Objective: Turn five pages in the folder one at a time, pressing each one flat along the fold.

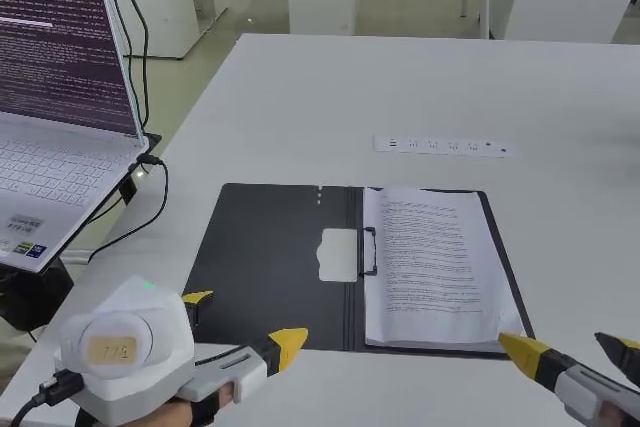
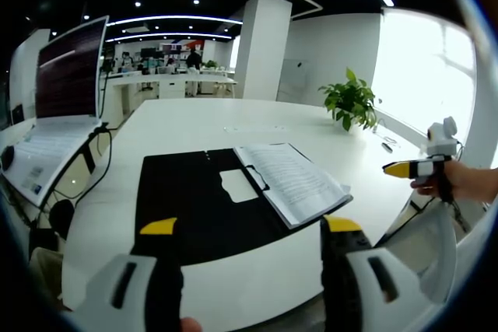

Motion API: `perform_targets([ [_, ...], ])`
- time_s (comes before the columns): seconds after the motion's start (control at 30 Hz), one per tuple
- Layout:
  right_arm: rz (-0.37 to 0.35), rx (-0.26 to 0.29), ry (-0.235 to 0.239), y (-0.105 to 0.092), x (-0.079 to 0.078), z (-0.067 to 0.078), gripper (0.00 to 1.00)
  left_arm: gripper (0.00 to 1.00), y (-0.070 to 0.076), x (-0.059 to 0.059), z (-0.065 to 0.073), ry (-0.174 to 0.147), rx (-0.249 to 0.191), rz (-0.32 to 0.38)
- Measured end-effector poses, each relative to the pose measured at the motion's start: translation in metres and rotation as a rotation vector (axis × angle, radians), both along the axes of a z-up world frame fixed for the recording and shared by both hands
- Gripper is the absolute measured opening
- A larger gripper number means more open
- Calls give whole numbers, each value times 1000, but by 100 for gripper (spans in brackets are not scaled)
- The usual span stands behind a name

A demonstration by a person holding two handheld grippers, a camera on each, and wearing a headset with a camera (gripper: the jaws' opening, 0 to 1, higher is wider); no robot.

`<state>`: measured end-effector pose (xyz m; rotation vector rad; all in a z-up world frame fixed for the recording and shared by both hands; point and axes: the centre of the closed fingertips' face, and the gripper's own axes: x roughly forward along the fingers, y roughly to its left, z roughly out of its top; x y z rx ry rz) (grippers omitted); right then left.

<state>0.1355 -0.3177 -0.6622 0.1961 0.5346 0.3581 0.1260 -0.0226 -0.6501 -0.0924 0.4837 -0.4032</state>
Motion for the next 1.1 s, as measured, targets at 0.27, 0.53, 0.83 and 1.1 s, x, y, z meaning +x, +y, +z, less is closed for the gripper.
perform_targets([
  [0.27,0,2,2,0,0,-1,75,72,0,0,0,0,4,-1],
  [0.53,-2,2,-1,0,1,0,75,72,0,0,-1,0,3,0],
  [0.83,-2,1,1,0,2,-1,75,72,0,1,-1,0,1,1],
  [1.1,-1,5,2,1,2,-1,75,72,1,1,-1,0,6,1],
])
